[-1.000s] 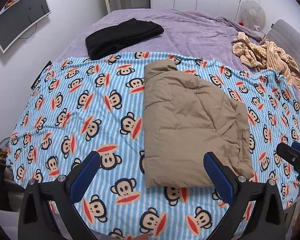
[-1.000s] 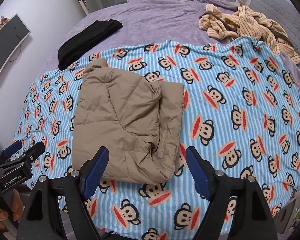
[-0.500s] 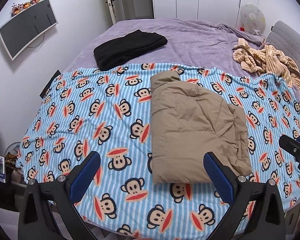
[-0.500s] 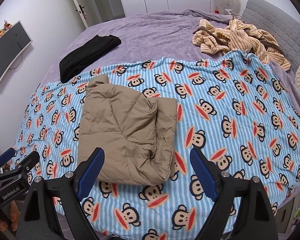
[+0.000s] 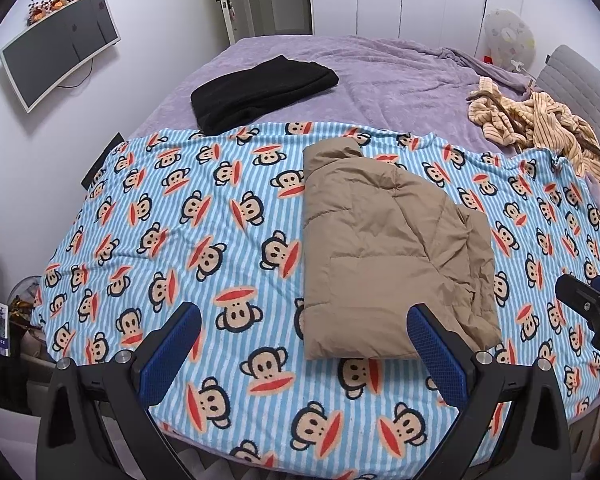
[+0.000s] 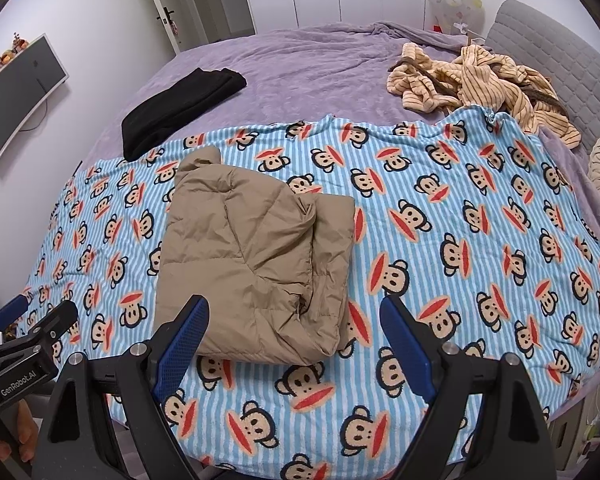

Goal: Fold large clothes

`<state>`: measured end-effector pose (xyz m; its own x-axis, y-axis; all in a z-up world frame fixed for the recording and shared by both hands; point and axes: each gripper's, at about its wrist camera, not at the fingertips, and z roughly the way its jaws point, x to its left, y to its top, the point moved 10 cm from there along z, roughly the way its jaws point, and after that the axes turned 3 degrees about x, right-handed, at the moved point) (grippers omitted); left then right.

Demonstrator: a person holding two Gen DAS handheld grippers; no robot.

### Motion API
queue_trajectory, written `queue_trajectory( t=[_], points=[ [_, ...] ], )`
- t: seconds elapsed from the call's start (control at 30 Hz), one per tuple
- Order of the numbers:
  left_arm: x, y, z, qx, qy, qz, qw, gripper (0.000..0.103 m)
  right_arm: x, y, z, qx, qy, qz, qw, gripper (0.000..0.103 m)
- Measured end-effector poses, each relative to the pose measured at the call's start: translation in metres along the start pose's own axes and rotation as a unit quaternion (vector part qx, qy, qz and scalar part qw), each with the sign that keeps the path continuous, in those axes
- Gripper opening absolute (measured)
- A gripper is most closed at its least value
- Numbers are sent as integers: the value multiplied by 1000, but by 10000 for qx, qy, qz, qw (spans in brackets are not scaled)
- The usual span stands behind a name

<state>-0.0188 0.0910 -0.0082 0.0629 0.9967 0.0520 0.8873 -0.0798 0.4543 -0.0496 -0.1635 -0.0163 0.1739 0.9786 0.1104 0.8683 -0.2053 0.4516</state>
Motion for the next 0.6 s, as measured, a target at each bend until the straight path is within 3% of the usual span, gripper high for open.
queue_trajectory(
  t=[0.6],
  points=[
    [1,-3,1,10,8,-22,10000,103,2,-2,-1,0,-15,20,10000,89]
  ],
)
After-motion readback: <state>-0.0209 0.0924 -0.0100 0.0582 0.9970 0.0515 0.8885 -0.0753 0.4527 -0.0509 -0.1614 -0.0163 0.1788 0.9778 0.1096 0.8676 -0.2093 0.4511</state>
